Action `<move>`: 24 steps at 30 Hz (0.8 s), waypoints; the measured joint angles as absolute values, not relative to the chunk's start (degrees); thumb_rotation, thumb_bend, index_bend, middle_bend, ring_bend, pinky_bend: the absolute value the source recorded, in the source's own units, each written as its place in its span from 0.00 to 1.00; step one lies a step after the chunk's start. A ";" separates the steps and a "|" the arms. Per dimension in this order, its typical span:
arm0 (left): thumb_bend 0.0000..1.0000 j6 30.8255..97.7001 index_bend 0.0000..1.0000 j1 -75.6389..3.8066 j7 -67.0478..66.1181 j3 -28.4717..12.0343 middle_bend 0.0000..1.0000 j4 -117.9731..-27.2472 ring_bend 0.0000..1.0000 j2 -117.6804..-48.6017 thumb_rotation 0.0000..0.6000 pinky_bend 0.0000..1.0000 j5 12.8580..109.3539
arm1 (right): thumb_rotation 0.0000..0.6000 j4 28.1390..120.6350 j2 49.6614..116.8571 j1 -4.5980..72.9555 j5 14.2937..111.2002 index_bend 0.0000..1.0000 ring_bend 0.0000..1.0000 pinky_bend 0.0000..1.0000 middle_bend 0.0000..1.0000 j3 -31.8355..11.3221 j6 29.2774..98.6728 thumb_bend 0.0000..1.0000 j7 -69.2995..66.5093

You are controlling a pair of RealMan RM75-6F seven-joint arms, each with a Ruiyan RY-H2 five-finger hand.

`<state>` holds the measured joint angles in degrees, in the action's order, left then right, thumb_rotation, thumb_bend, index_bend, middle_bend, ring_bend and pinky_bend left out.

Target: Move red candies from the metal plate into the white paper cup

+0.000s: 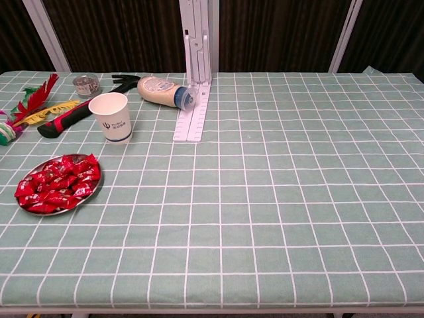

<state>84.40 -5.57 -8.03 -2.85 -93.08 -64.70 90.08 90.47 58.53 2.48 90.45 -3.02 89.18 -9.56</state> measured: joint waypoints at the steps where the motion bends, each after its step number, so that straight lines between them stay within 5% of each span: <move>1: 0.26 83.25 0.39 -6.59 -7.68 -2.95 0.42 -92.49 0.55 -65.01 1.00 0.99 90.54 | 1.00 90.51 58.51 2.52 90.45 0.08 0.00 0.06 0.18 -3.02 89.11 0.13 -9.47; 12: 0.22 69.37 0.36 -17.23 -6.78 -2.46 0.42 -88.80 0.55 -69.92 1.00 1.00 94.13 | 1.00 91.08 58.47 2.89 89.91 0.08 0.00 0.06 0.17 -2.96 87.99 0.13 -8.40; 24: 0.22 57.77 0.36 -25.85 -10.40 -2.12 0.42 -84.84 0.40 -77.78 1.00 1.00 91.94 | 1.00 91.19 58.37 3.14 89.02 0.08 0.00 0.08 0.17 -2.99 86.90 0.13 -8.06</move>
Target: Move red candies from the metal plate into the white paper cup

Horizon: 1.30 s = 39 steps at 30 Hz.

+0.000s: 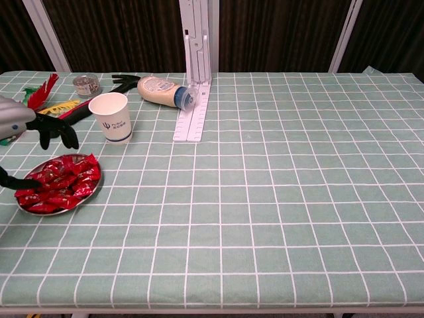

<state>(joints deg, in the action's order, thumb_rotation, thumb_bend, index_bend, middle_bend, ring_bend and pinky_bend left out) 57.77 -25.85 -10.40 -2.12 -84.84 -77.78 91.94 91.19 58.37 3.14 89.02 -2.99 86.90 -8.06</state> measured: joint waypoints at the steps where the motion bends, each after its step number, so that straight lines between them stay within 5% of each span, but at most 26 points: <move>1: 0.22 57.22 0.36 -26.17 -11.15 -2.16 0.42 -84.62 0.40 -78.16 1.00 1.00 91.23 | 1.00 91.20 58.41 3.18 89.02 0.08 0.00 0.08 0.17 -2.96 86.82 0.13 -8.04; 7: 0.22 56.01 0.36 -26.63 -16.18 -2.41 0.42 -85.20 0.42 -78.96 1.00 1.00 86.96 | 1.00 91.26 58.40 3.26 88.89 0.08 0.00 0.08 0.17 -2.98 86.66 0.13 -7.87; 14: 0.22 56.33 0.37 -26.51 -19.42 -2.39 0.41 -87.32 0.73 -79.40 1.00 1.00 83.30 | 1.00 91.39 58.40 3.48 88.91 0.08 0.00 0.09 0.17 -2.93 86.27 0.13 -7.76; 39: 0.21 55.11 0.38 -27.74 -27.17 -1.39 0.42 -85.14 0.72 -81.79 1.00 1.00 74.13 | 1.00 91.59 58.15 3.46 88.23 0.08 0.00 0.12 0.18 -2.82 85.71 0.13 -7.68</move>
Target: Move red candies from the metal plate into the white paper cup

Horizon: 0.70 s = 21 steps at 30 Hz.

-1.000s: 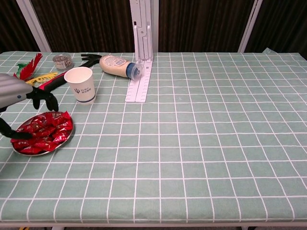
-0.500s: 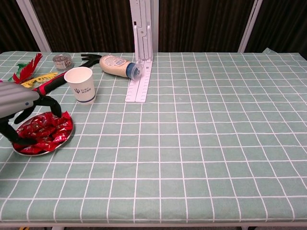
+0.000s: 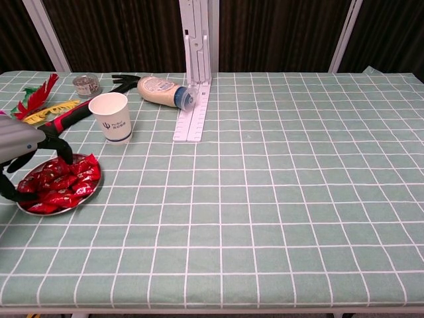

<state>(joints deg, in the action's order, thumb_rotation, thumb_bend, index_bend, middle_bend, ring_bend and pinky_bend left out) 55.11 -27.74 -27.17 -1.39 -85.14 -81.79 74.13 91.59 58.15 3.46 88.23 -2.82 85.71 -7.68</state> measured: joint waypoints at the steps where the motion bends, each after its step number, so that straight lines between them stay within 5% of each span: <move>1: 0.21 55.01 0.39 -27.84 -27.51 -1.45 0.42 -85.02 0.72 -81.83 1.00 1.00 73.54 | 1.00 91.59 58.12 3.45 88.22 0.08 0.00 0.12 0.18 -2.83 85.72 0.13 -7.70; 21: 0.31 54.86 0.56 -29.47 -27.22 -1.37 0.62 -79.43 0.81 -84.69 1.00 1.00 71.61 | 1.00 91.47 57.93 3.52 88.11 0.08 0.00 0.15 0.17 -2.72 85.29 0.11 -8.40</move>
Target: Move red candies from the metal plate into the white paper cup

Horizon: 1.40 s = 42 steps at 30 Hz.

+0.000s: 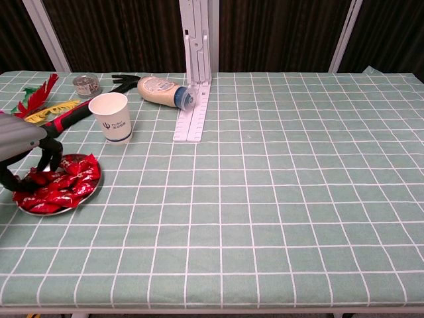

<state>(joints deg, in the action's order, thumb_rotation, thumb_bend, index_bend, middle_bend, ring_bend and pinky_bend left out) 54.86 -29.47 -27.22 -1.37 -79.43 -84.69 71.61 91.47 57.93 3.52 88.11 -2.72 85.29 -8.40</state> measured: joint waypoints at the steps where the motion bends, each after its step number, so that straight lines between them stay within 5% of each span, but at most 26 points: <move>1: 0.32 54.89 0.57 -29.52 -26.91 -1.35 0.63 -79.25 0.82 -84.80 1.00 1.00 71.73 | 1.00 91.49 57.92 3.53 88.10 0.08 0.00 0.15 0.17 -2.74 85.28 0.11 -8.42; 12: 0.45 56.66 0.67 -29.61 -21.51 -1.39 0.73 -77.86 0.87 -85.71 1.00 1.00 74.75 | 1.00 91.62 57.68 3.37 88.12 0.08 0.00 0.17 0.17 -2.69 85.50 0.10 -8.82; 27: 0.45 61.80 0.67 -30.76 -16.76 -6.23 0.74 -88.24 0.87 -78.51 1.00 1.00 77.37 | 1.00 91.69 57.45 3.08 88.20 0.08 0.00 0.18 0.17 -2.60 85.85 0.10 -9.16; 42: 0.45 49.45 0.67 -42.09 -14.79 -13.47 0.74 -78.39 0.87 -82.86 1.00 1.00 67.26 | 1.00 91.31 57.32 2.95 87.17 0.08 0.00 0.19 0.17 -2.84 85.46 0.10 -9.54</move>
